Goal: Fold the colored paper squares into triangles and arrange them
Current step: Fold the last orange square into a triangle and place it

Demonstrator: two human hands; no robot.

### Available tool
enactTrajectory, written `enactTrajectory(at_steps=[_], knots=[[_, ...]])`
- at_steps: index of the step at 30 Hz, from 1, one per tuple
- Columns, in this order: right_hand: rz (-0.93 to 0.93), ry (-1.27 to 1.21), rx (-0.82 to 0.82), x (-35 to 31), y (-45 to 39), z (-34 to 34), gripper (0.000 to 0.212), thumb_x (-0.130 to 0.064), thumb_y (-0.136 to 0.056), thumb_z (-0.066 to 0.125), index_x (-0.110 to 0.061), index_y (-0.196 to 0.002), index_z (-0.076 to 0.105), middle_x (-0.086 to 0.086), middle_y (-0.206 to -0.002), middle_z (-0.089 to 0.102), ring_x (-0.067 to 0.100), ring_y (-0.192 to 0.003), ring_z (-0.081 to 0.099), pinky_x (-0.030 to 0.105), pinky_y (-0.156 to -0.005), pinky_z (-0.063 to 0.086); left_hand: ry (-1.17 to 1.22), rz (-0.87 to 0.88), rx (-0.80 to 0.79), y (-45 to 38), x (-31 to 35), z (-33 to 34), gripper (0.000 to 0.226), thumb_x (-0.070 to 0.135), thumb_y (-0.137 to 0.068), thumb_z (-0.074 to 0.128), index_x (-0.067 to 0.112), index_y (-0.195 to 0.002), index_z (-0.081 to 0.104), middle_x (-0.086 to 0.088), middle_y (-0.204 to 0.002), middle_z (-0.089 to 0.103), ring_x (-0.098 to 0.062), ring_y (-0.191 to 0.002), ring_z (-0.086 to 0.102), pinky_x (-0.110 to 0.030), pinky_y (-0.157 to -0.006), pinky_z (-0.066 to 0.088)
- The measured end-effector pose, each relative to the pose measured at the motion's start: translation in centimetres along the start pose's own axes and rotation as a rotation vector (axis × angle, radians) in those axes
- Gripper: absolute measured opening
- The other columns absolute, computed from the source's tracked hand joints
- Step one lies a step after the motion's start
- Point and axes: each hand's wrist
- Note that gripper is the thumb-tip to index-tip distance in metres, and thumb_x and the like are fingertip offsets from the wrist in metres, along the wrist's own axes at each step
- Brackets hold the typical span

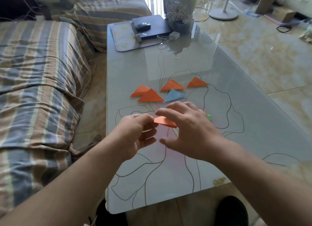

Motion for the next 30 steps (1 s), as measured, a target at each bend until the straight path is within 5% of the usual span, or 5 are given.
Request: enactTrajectory(at_steps=[5,9,12,17,30], knots=[[-0.050,-0.110,0.319,0.4,-0.7,0.6,0.009,-0.038,-0.089,0.071,-0.031,-0.091,0.076,-0.016,-0.091,0.071,0.018,-0.088,0.064,0.042,-0.077,0.053,0.085,-0.083,-0.095,0.5,0.1,0.4,0.012,0.019,-0.098,0.062,0.012,-0.089,0.065,-0.004,-0.075,0.066,-0.017,-0.064,0.059,-0.035,-0.072,0.056],[0.154,-0.576,0.193,0.9,-1.0,-0.3,0.009,-0.035,-0.086,0.084,-0.029,-0.082,0.078,-0.013,-0.073,0.071,0.009,-0.071,0.065,0.034,-0.070,0.056,-0.363,0.326,-0.132,0.5,0.4,-0.8,0.020,0.044,-0.085,0.077,0.025,-0.088,0.074,0.003,-0.077,0.066,-0.017,-0.072,0.058,-0.031,-0.067,0.049],[0.247,-0.831,0.135,0.9,-1.1,-0.8,0.015,-0.032,-0.083,0.087,-0.021,-0.081,0.078,0.012,-0.079,0.072,0.038,-0.076,0.066,0.052,-0.070,0.055,-0.667,0.701,-0.060,0.4,0.3,-1.7,0.005,0.036,-0.087,0.081,0.032,-0.090,0.080,0.014,-0.075,0.070,-0.006,-0.067,0.061,-0.019,-0.062,0.046],[0.149,-0.549,0.148,1.3,-1.0,-0.9,0.009,-0.036,-0.084,0.084,-0.030,-0.086,0.078,-0.012,-0.082,0.072,0.009,-0.078,0.068,0.039,-0.076,0.058,-0.921,0.935,0.025,0.3,-0.1,-1.8,0.006,0.035,-0.090,0.077,0.036,-0.094,0.081,0.017,-0.088,0.073,-0.003,-0.084,0.069,-0.010,-0.073,0.048],[-0.014,-0.280,0.240,0.8,-1.1,-0.4,0.026,-0.051,-0.087,0.059,-0.032,-0.090,0.077,-0.018,-0.090,0.069,0.012,-0.087,0.063,0.043,-0.078,0.055,-0.919,1.124,0.078,1.0,-0.1,-1.4,0.010,0.030,-0.092,0.076,0.028,-0.100,0.082,0.017,-0.095,0.075,-0.004,-0.093,0.070,-0.027,-0.083,0.057]])
Point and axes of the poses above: each hand's wrist, its own y-axis away from the middle knuckle, its own z-axis out of the palm, x = y × z
